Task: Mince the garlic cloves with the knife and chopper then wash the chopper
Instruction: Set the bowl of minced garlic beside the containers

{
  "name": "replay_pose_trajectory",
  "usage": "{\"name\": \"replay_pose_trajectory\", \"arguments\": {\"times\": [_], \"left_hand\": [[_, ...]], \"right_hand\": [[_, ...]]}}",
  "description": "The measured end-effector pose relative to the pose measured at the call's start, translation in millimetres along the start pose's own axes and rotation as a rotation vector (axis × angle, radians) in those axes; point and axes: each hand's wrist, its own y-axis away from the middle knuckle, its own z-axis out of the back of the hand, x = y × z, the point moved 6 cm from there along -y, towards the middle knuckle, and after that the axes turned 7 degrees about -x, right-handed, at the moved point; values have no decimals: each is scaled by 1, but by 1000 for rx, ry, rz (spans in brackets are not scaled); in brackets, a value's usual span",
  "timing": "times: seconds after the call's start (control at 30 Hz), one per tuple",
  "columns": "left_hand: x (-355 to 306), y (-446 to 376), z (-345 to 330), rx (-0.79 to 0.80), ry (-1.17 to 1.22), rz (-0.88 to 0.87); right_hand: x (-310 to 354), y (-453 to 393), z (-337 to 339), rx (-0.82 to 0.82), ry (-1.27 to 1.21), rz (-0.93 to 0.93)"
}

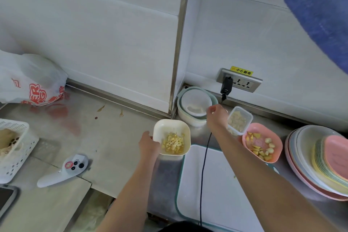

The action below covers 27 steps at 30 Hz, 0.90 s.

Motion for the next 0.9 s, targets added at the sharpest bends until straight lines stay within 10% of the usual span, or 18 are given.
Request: {"name": "replay_pose_trajectory", "arguments": {"times": [0.37,0.9], "left_hand": [[10,-14,-8,143,277,181],[21,-1,-7,394,447,355]], "right_hand": [[-14,-3,-18,261,207,89],[-8,8,-15,86,452,255]]}}
